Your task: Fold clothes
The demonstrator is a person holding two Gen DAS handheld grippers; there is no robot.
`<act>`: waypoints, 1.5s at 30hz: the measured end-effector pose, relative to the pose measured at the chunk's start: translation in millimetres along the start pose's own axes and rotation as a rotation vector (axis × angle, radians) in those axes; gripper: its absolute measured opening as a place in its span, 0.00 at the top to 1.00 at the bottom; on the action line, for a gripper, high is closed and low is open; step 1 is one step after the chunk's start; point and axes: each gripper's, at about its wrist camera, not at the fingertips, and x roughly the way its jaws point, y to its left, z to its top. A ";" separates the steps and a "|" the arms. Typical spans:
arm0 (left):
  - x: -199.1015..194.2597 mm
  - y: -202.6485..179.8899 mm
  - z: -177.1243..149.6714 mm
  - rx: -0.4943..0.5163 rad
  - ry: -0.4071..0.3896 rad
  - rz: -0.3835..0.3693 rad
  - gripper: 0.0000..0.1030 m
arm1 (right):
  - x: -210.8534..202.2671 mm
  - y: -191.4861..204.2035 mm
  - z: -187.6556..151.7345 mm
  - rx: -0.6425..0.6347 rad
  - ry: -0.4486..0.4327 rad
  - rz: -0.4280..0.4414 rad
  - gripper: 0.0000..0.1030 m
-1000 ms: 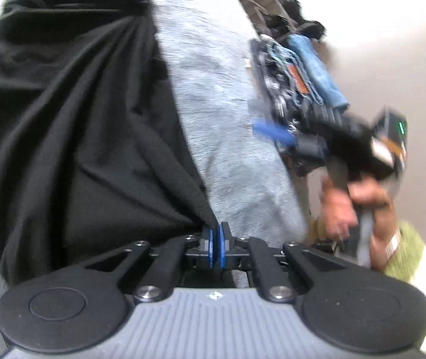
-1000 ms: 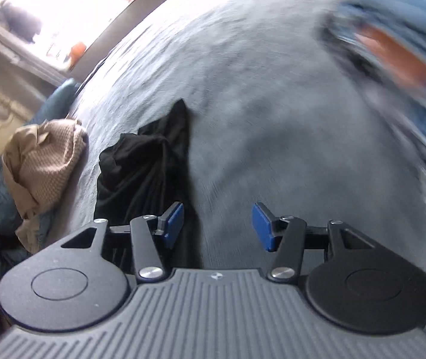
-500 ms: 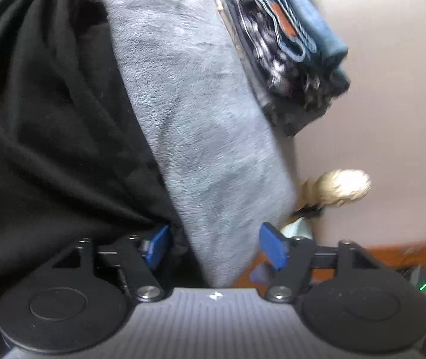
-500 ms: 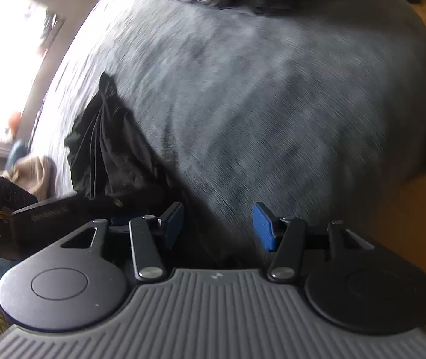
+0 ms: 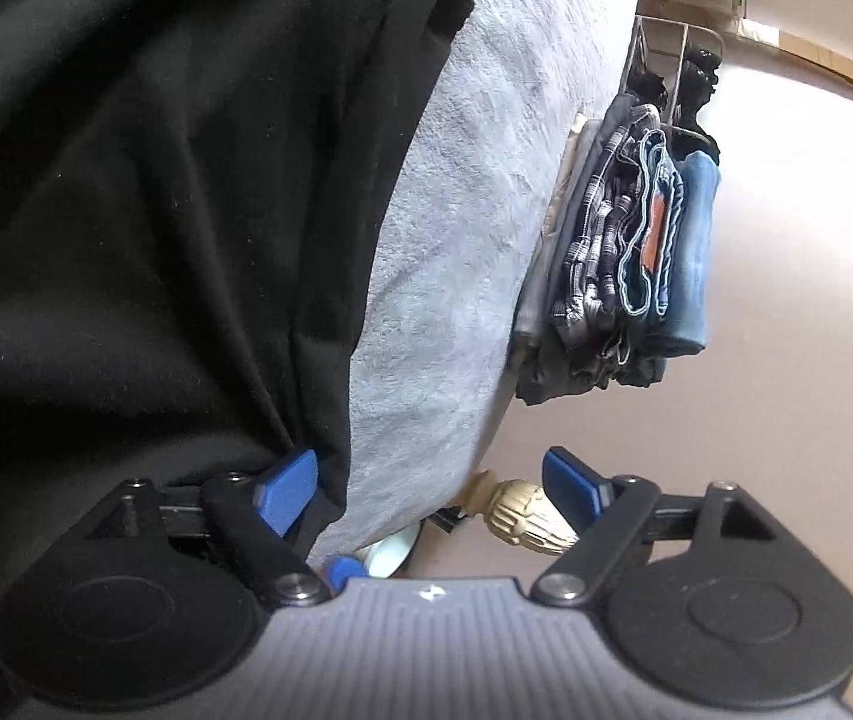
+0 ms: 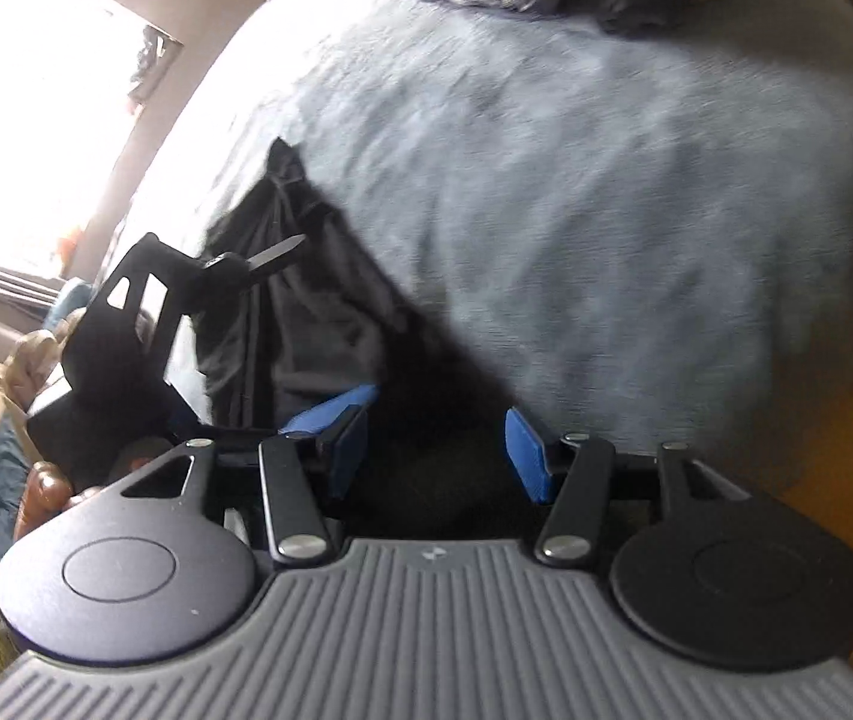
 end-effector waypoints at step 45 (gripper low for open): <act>-55.7 6.3 -147.4 1.083 0.109 0.564 0.35 | 26.4 -23.8 24.8 0.146 0.170 -0.060 0.97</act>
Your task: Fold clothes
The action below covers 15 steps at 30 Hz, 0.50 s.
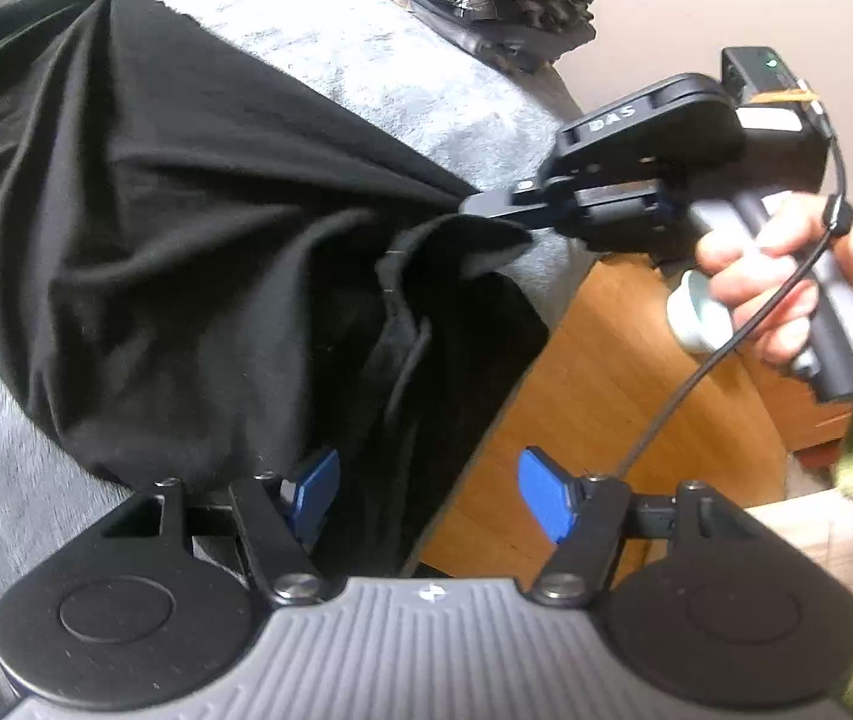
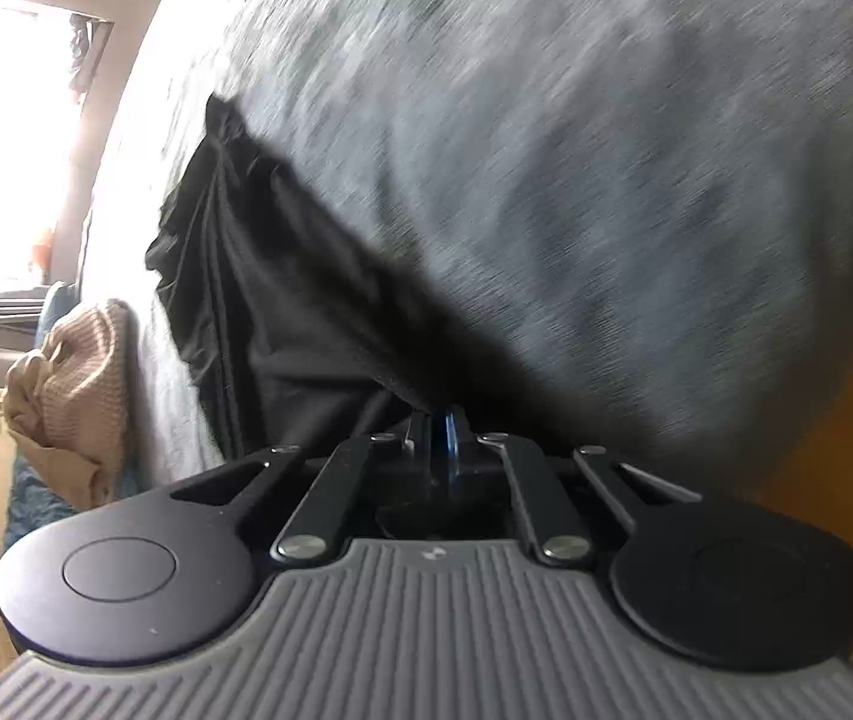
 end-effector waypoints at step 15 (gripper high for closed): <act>40.3 -37.9 23.9 0.181 -0.051 0.142 0.44 | 1.9 -17.3 21.0 -0.023 0.073 0.025 0.87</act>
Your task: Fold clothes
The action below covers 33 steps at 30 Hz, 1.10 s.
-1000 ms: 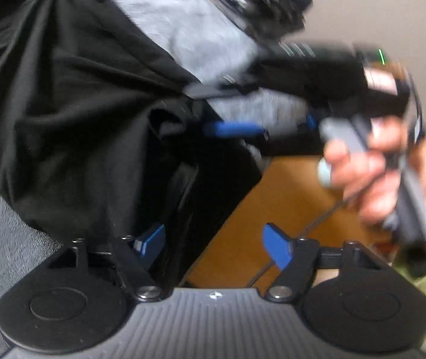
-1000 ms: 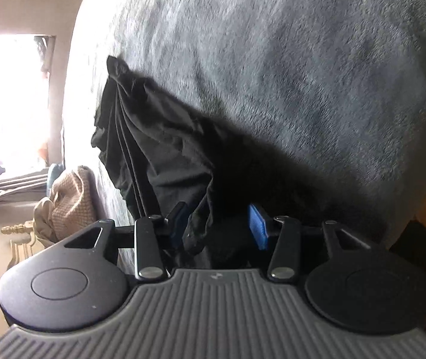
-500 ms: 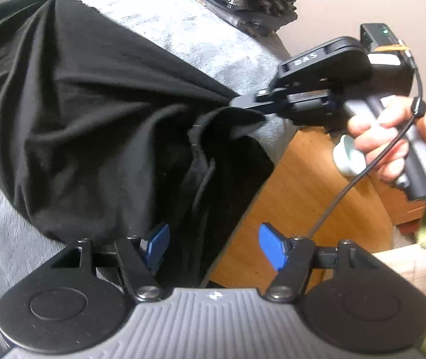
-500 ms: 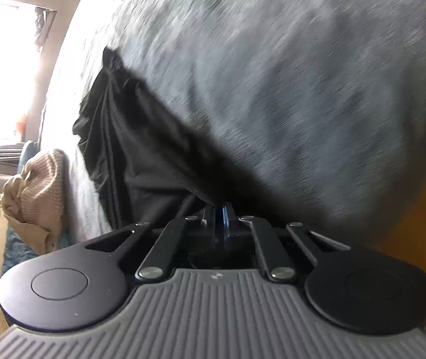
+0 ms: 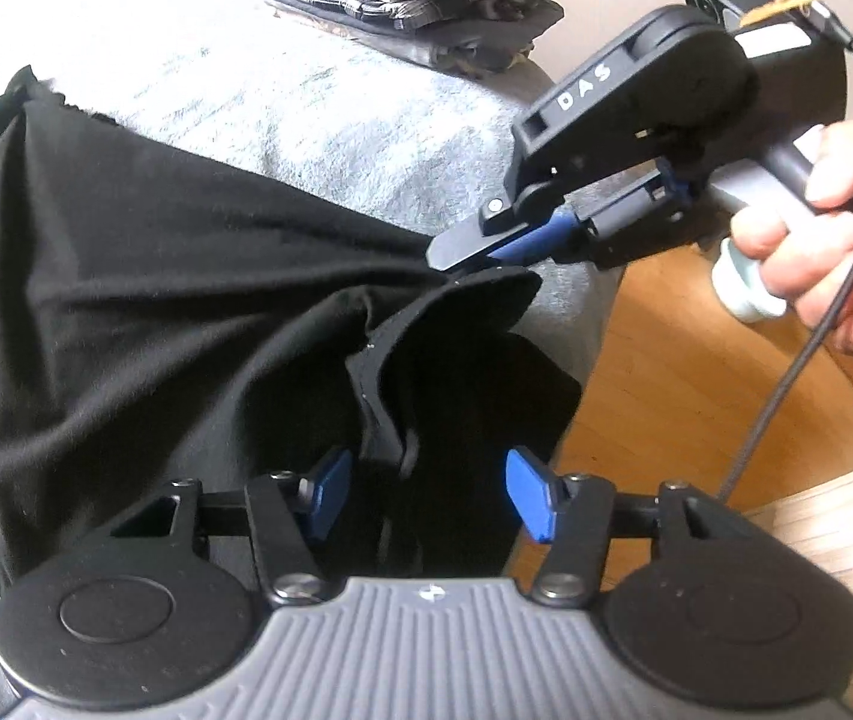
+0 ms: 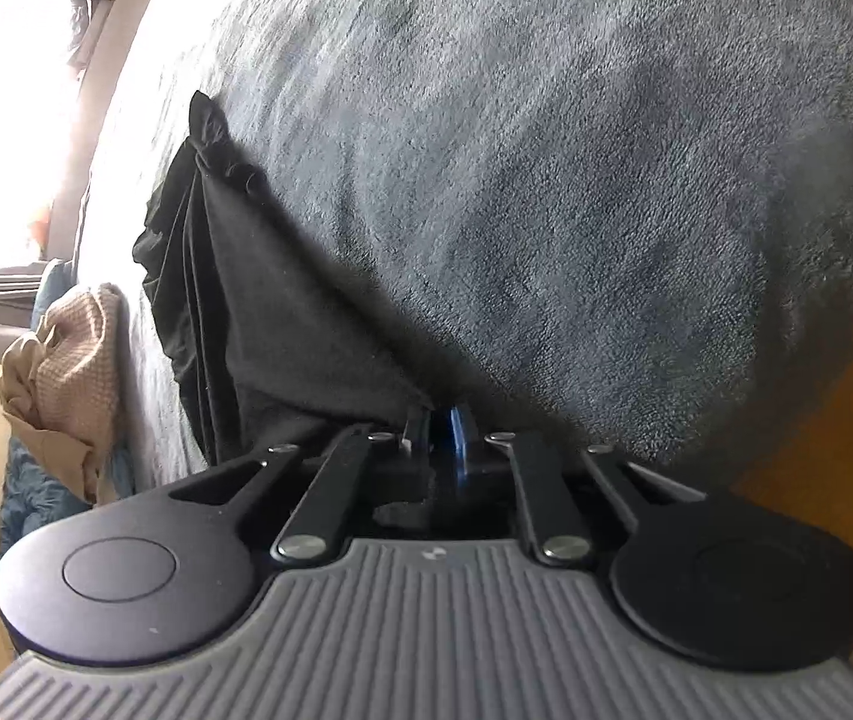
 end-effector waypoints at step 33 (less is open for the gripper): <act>-39.3 -22.0 -32.0 0.218 0.040 0.100 0.97 | -23.2 26.1 -22.7 -0.196 0.102 -0.023 0.98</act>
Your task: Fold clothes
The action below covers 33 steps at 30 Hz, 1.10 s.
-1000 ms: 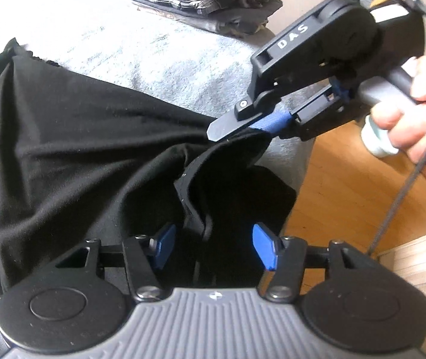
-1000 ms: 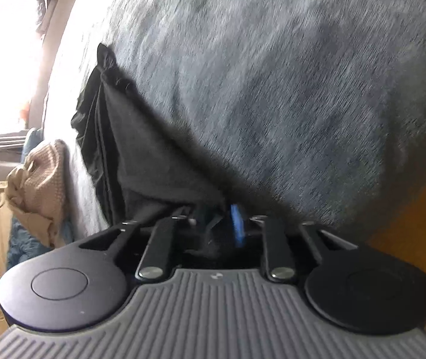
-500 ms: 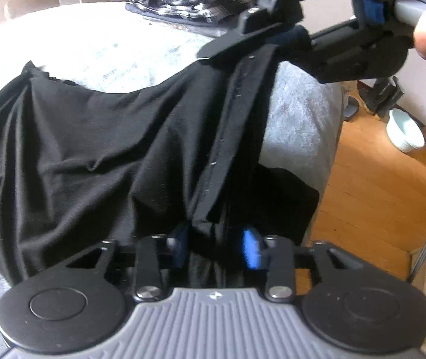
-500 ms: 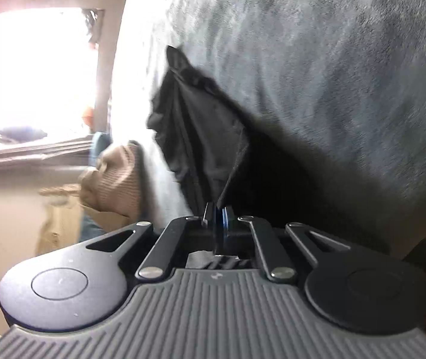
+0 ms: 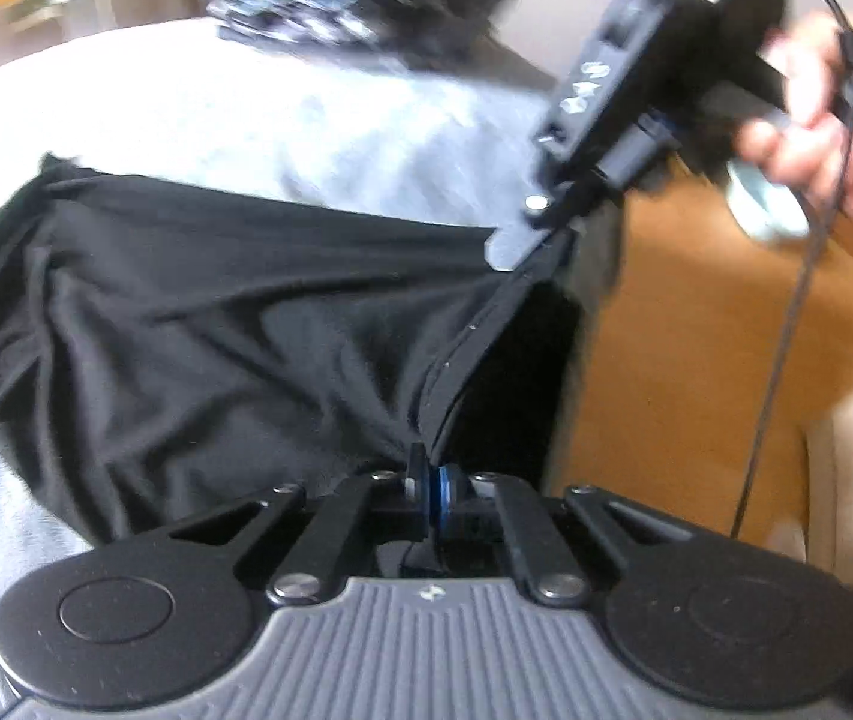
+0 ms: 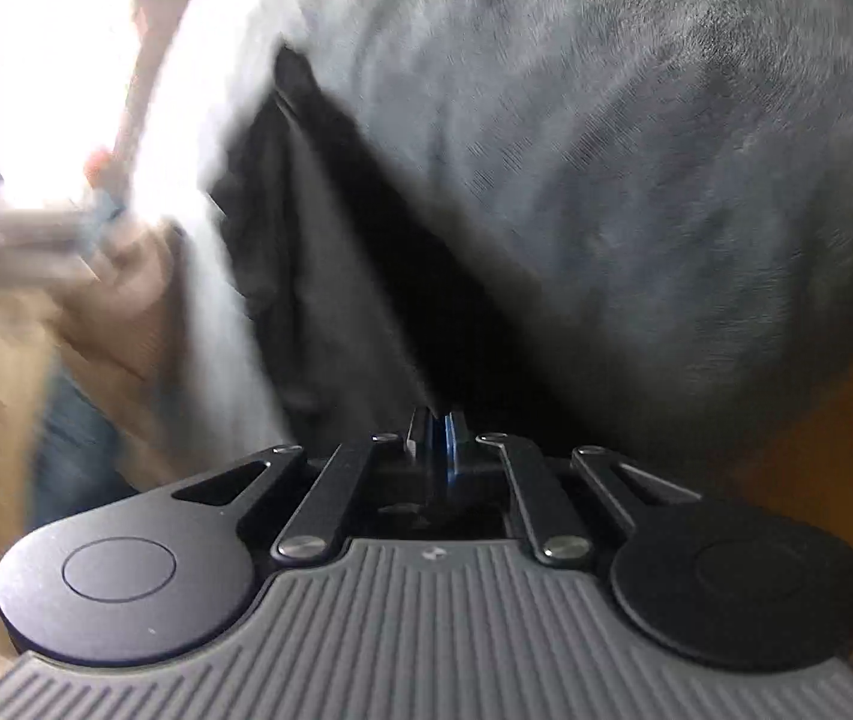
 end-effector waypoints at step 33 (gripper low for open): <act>-40.9 27.0 -65.2 -0.496 0.017 -0.154 0.52 | 35.6 7.6 -20.4 -0.466 0.044 -0.446 0.76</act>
